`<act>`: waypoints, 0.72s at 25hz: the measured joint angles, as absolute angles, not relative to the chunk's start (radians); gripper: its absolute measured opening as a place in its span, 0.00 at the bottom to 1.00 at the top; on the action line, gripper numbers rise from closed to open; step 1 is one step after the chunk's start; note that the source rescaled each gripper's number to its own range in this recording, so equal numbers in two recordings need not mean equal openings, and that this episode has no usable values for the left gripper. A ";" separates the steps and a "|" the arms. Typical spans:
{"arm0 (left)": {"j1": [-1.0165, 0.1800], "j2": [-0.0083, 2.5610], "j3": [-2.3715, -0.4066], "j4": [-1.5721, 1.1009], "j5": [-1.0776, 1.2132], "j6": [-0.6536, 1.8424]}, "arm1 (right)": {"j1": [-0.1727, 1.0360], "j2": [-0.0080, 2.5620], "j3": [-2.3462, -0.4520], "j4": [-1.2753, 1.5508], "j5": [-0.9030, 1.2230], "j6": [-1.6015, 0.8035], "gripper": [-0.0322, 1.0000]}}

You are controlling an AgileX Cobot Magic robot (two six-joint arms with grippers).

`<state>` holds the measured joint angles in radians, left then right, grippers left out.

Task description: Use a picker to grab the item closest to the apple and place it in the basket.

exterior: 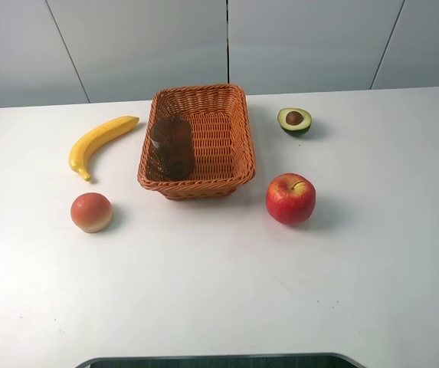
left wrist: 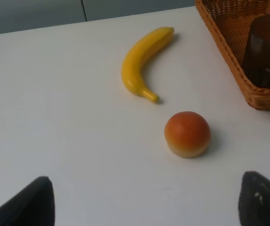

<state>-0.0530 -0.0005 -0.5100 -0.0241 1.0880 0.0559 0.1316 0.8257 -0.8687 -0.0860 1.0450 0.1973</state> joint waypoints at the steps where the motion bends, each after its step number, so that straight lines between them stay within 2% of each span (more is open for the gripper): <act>1: -0.053 -0.001 -0.510 -0.024 1.088 0.056 | 0.132 0.784 -0.854 -0.086 1.048 0.195 0.88; 9: -0.053 -0.001 -0.510 -0.024 1.088 0.056 | 0.132 0.464 -0.775 -0.090 1.147 0.149 0.88; 18: -0.053 -0.001 -0.510 -0.024 1.088 0.052 | 0.132 0.228 -0.621 0.013 1.139 0.068 0.88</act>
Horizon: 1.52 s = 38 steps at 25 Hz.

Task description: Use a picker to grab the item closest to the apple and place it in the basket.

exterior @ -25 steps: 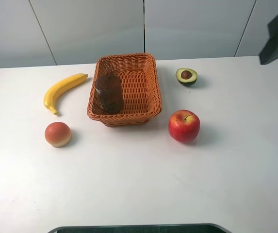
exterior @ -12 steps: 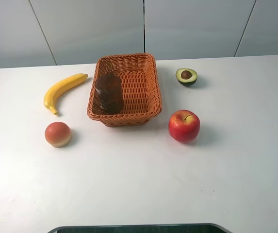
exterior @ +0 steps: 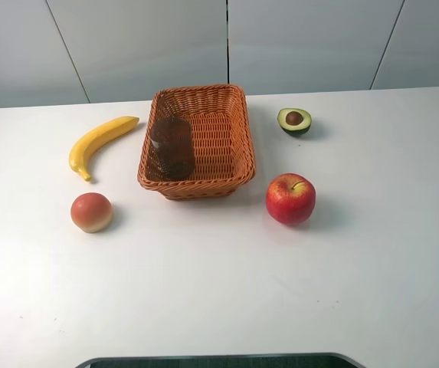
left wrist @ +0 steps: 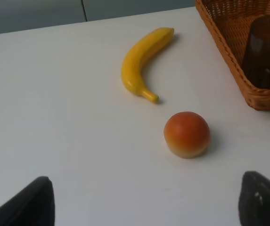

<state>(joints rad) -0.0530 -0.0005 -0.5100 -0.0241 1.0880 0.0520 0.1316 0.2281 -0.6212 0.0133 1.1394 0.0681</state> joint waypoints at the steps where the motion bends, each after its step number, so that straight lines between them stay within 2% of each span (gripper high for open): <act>1: -0.053 -0.001 -0.510 -0.024 1.088 0.052 | 0.132 0.205 -0.602 0.036 1.139 0.041 0.88; 11: -0.053 -0.001 -0.510 -0.024 1.088 0.054 | 0.132 0.005 -0.519 0.095 1.117 -0.054 0.88; 38: -0.053 -0.001 -0.510 -0.024 1.088 0.054 | 0.132 -0.001 -0.514 0.100 1.104 -0.082 0.88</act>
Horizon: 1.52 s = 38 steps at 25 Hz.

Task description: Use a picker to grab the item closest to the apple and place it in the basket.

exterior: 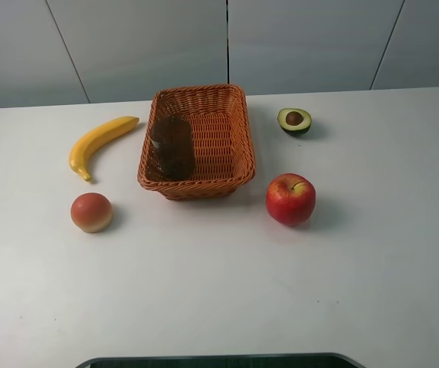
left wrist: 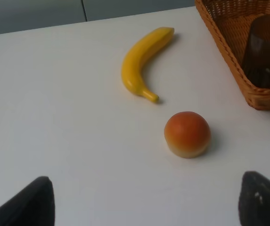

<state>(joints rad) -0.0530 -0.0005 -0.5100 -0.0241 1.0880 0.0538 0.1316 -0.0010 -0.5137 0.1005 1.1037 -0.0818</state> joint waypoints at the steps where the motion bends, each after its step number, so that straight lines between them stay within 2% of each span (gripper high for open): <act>1: -0.053 -0.001 -0.510 -0.024 1.088 0.054 | 0.132 -0.001 -0.514 0.091 1.104 -0.072 0.88; 38: -0.053 -0.001 -0.510 -0.024 1.088 0.054 | 0.132 -0.001 -0.514 0.063 1.099 -0.026 0.88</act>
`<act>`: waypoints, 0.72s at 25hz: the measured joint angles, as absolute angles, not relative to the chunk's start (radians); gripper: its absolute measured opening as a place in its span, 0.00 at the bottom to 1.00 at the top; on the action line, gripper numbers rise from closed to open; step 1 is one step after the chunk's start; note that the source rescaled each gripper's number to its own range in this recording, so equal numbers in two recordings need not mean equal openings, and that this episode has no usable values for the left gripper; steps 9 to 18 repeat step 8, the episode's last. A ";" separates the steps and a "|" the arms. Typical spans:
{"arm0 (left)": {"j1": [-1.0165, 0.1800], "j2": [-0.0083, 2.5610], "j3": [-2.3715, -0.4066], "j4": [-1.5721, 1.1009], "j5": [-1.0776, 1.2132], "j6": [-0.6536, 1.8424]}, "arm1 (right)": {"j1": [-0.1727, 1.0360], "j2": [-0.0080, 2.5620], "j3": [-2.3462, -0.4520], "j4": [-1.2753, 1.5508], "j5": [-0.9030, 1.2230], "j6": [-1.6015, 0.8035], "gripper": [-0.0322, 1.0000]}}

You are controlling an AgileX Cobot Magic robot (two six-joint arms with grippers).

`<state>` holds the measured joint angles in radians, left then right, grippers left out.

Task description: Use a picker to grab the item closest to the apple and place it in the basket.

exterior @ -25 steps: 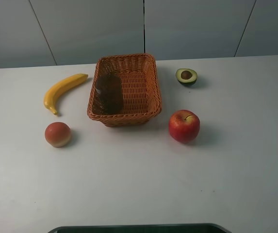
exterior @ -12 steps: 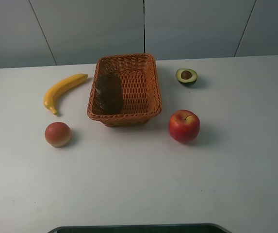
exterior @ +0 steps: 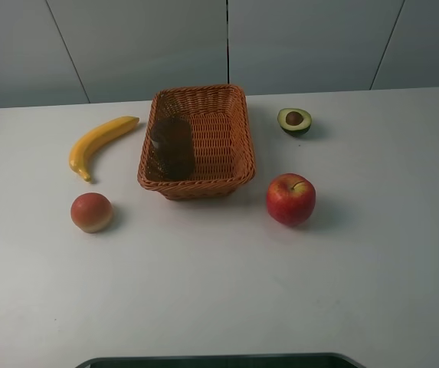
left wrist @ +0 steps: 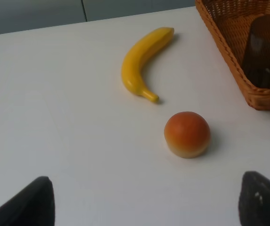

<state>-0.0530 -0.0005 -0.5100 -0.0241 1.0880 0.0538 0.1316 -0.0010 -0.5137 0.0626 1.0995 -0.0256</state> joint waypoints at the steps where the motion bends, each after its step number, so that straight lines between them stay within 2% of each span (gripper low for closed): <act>1: -0.053 -0.001 -0.510 -0.024 1.088 0.054 | 0.132 -0.001 -0.514 0.063 1.099 -0.026 0.88; 8: -0.053 -0.001 -0.510 -0.024 1.088 0.054 | 0.081 -0.001 -0.514 0.065 1.099 -0.024 0.88; 18: -0.053 -0.001 -0.510 -0.024 1.088 0.054 | 0.081 -0.001 -0.514 0.065 1.099 -0.024 0.88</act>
